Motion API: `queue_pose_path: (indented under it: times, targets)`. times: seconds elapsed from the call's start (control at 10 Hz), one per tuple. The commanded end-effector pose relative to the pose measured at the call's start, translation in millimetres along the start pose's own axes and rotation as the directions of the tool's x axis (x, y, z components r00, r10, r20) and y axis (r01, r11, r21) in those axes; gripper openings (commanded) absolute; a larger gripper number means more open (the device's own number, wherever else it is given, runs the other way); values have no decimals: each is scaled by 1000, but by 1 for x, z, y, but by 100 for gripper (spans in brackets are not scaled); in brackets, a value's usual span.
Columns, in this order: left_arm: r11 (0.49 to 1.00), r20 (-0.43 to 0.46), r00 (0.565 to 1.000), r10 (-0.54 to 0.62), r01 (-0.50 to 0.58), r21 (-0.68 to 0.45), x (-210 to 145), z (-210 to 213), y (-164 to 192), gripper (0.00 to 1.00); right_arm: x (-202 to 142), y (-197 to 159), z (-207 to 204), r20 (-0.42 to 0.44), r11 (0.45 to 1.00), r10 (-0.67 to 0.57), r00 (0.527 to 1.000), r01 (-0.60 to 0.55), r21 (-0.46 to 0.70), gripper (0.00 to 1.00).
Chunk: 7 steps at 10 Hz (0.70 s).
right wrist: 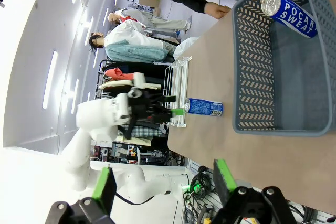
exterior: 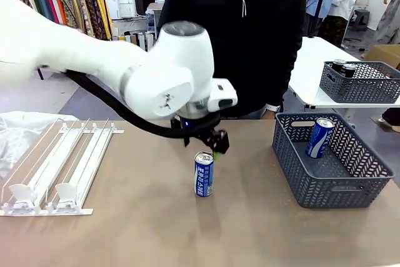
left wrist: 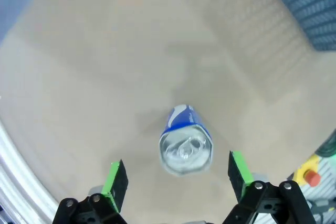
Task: Retrieve and store the cans from the dispenser.
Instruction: Pick up one can from the Automatic Can Dispenser and place it in the middle of the table.
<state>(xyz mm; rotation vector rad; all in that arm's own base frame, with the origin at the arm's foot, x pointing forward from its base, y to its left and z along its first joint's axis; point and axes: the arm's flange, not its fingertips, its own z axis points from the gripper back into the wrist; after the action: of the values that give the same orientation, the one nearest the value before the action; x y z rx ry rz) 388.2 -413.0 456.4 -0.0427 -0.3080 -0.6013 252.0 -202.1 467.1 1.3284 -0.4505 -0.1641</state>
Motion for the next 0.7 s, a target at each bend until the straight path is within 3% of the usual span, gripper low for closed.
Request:
queue_pose_path:
  times: [0.0,0.2,0.4,0.5,0.6]
  targets:
    - [997,106,992,67,-69,21,-40,65,20,100,1,2,1,8,1000,12,1000,-13,14,100]
    - [990,137,982,127,-117,-77,-66,124,74,100,1,2,1,8,1000,12,1000,-13,14,100]
    - [948,167,939,302,-276,-161,-118,167,162,100,1,2,1,8,1000,12,1000,-13,14,100]
    - [895,167,894,416,-369,-251,-156,181,212,100,1,2,1,8,1000,12,1000,-13,14,100]
    - [797,140,815,562,-487,-358,-209,186,266,100,1,2,1,8,1000,12,1000,-13,14,100]
